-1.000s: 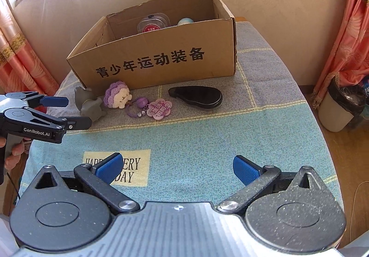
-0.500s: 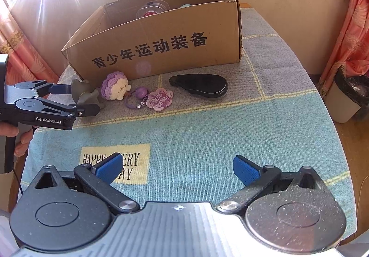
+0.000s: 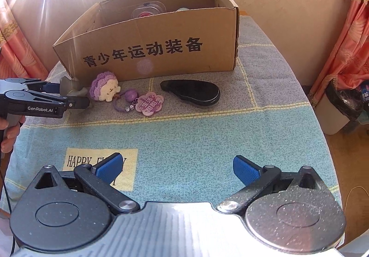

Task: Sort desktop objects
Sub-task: 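Grasp the grey cat figurine with the left tool while the right tool grasps the black oval case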

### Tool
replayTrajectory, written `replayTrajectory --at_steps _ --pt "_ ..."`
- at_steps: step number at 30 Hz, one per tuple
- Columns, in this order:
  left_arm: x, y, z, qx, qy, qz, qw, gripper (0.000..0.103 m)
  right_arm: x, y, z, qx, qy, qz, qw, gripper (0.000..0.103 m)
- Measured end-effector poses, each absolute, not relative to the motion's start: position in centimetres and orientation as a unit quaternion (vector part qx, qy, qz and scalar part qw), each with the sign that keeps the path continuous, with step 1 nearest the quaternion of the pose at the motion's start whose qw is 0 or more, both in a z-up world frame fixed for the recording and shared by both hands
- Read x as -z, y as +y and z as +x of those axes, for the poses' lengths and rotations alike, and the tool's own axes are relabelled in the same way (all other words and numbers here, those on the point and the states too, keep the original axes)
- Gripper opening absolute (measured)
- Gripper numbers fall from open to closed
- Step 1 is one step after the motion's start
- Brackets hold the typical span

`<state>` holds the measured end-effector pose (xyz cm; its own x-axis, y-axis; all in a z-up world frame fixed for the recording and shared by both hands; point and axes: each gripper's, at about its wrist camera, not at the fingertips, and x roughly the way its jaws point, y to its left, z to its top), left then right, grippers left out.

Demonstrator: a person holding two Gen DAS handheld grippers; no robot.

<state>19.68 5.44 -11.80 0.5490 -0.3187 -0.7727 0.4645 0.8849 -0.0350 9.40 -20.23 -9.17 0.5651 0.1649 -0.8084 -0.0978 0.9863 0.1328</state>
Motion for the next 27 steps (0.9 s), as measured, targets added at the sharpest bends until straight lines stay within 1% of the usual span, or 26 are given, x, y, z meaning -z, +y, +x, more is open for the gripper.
replayTrajectory --at_steps 6,12,27 --pt "11.3 5.4 19.1 0.231 0.431 0.088 0.868 0.072 9.2 -20.0 11.4 -0.053 0.453 0.013 0.890 0.103" --pt "10.9 5.4 18.5 0.235 0.444 0.086 0.860 0.072 9.2 -19.9 14.6 -0.020 0.440 0.017 0.898 0.103" --pt "10.5 6.0 18.0 0.232 0.451 0.075 0.859 0.072 11.3 -16.5 20.3 0.027 0.415 -0.037 0.909 0.103"
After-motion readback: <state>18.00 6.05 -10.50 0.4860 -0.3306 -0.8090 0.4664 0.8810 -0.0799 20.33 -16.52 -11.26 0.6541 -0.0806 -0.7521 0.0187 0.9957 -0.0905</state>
